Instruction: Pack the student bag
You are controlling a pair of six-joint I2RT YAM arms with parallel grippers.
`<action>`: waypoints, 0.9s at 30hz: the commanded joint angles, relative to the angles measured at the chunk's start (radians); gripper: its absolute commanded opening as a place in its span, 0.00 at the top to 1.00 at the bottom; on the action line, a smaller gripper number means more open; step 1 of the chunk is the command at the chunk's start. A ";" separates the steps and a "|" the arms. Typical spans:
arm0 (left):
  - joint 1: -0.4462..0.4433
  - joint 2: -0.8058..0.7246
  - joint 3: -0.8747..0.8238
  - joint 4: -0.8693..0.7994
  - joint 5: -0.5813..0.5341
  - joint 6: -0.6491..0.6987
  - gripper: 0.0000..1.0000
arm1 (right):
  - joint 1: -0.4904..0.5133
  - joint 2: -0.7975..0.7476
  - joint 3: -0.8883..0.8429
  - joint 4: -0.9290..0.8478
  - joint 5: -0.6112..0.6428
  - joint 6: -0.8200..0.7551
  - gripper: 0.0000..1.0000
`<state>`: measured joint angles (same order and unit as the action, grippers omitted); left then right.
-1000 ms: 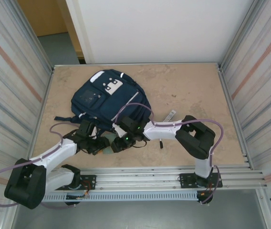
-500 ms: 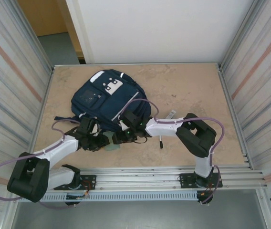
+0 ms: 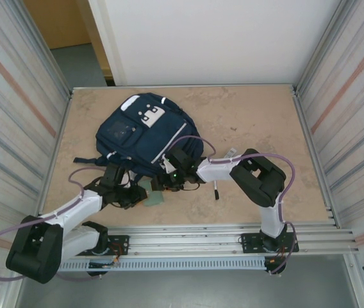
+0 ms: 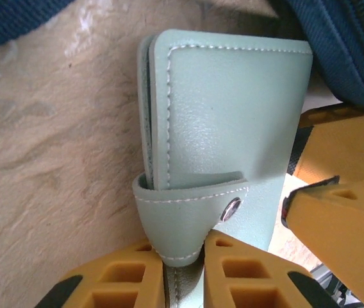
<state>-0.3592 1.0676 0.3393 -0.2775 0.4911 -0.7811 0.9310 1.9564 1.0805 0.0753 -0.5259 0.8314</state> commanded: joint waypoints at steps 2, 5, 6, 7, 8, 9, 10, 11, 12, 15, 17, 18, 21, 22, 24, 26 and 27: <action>0.000 -0.020 -0.028 -0.052 0.033 -0.021 0.93 | 0.034 0.035 -0.016 0.102 -0.096 0.023 0.49; 0.000 -0.021 -0.036 -0.034 0.049 -0.027 0.93 | 0.041 0.035 -0.034 0.154 -0.131 0.035 0.50; 0.000 -0.018 -0.034 -0.035 0.051 -0.022 0.93 | 0.043 0.034 -0.039 0.162 -0.140 0.037 0.51; 0.000 -0.014 -0.033 -0.037 0.049 -0.019 0.92 | 0.045 0.033 -0.040 0.165 -0.150 0.036 0.51; 0.000 -0.009 -0.034 -0.040 0.043 -0.018 0.92 | 0.045 0.028 -0.044 0.165 -0.157 0.037 0.51; 0.000 -0.004 -0.037 -0.040 0.035 -0.019 0.91 | 0.045 0.023 -0.049 0.164 -0.164 0.037 0.51; 0.000 0.001 -0.038 -0.040 0.025 -0.021 0.91 | 0.043 0.016 -0.059 0.168 -0.171 0.038 0.52; 0.000 0.006 -0.038 -0.043 0.013 -0.020 0.91 | 0.044 0.009 -0.066 0.173 -0.180 0.041 0.52; 0.000 0.013 -0.038 -0.046 -0.006 -0.018 0.90 | 0.043 0.004 -0.074 0.175 -0.194 0.045 0.53; 0.000 0.046 -0.031 -0.060 -0.066 -0.001 0.90 | 0.043 -0.011 -0.100 0.191 -0.224 0.063 0.53; 0.000 0.083 -0.018 -0.075 -0.089 0.014 0.90 | 0.044 -0.017 -0.109 0.176 -0.243 0.058 0.53; 0.000 0.103 -0.014 -0.077 -0.092 0.022 0.89 | 0.046 -0.018 -0.118 0.184 -0.249 0.064 0.53; 0.002 0.146 -0.018 -0.069 -0.125 0.001 0.89 | 0.056 0.001 -0.113 0.187 -0.275 0.065 0.55; 0.002 0.157 -0.022 -0.059 -0.132 -0.008 0.89 | 0.062 0.007 -0.108 0.191 -0.293 0.063 0.56; 0.001 0.178 -0.016 -0.052 -0.144 -0.013 0.90 | 0.077 -0.004 -0.105 0.180 -0.274 0.046 0.57; 0.004 0.197 0.000 -0.075 -0.164 -0.009 0.90 | 0.091 -0.036 -0.093 0.078 -0.191 -0.008 0.53; 0.005 0.201 0.004 -0.081 -0.174 -0.012 0.90 | 0.094 -0.052 -0.090 0.036 -0.153 -0.029 0.51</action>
<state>-0.3481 1.1725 0.3943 -0.3401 0.4992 -0.7826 0.9295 1.9373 0.9852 0.2344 -0.5781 0.8452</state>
